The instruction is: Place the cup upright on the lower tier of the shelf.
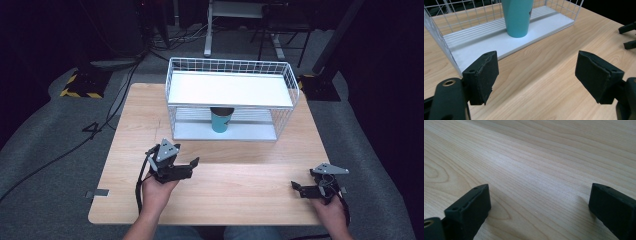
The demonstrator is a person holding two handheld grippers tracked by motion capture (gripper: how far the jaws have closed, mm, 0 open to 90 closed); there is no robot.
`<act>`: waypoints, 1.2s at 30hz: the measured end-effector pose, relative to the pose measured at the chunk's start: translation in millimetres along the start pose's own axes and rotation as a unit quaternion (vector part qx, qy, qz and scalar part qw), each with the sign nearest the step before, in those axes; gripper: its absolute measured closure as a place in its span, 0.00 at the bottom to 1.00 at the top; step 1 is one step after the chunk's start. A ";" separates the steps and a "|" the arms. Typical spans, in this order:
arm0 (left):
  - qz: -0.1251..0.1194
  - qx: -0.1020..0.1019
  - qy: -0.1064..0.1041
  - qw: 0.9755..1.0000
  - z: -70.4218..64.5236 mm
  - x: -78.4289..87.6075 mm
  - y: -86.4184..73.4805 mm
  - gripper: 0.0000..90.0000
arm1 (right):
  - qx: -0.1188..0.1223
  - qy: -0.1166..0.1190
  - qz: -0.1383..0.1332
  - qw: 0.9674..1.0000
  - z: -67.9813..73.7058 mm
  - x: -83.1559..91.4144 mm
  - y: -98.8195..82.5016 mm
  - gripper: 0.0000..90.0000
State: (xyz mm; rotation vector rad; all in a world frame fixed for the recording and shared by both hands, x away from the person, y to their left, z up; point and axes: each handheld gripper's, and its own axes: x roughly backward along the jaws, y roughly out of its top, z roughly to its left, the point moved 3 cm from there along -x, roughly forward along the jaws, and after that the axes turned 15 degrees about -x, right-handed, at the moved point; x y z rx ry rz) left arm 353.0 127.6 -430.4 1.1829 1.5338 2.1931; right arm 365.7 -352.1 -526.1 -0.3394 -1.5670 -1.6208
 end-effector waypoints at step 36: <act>0.126 -0.053 -0.060 0.989 -16.5 32.6 -106.4 0.22 | -0.003 -0.003 -0.001 1.000 0.6 -0.5 0.3 0.05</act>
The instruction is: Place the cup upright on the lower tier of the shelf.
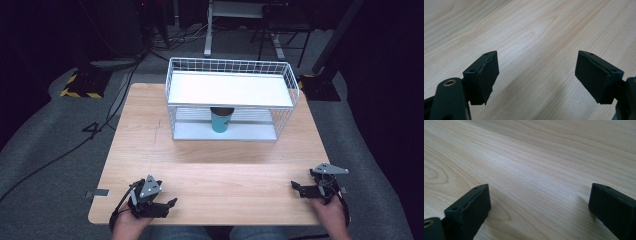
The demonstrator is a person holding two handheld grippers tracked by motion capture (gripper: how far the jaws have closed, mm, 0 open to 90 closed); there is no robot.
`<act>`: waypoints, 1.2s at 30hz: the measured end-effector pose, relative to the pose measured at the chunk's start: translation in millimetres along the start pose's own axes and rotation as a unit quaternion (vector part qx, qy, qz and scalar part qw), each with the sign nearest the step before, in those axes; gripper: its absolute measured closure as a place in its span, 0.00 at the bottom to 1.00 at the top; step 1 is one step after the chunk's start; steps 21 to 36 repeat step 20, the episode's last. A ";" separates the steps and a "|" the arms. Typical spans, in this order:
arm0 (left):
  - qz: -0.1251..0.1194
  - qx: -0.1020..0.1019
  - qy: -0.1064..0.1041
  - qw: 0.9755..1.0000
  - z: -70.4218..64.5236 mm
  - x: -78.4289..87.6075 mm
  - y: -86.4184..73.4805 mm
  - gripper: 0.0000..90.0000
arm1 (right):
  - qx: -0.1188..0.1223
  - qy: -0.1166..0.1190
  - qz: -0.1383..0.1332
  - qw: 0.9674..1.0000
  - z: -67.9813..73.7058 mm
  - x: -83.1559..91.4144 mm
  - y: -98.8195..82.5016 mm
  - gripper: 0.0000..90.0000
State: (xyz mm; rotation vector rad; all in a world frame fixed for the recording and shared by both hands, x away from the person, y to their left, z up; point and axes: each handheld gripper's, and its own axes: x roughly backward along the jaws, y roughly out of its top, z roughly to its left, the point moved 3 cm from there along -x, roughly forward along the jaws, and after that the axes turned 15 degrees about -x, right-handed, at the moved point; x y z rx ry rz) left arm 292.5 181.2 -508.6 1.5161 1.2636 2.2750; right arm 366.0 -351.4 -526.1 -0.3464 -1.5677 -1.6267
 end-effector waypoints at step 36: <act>0.006 0.008 0.022 1.000 -1.4 -17.3 -10.1 0.16 | -0.002 -0.002 -0.001 1.000 0.3 -0.3 0.3 0.05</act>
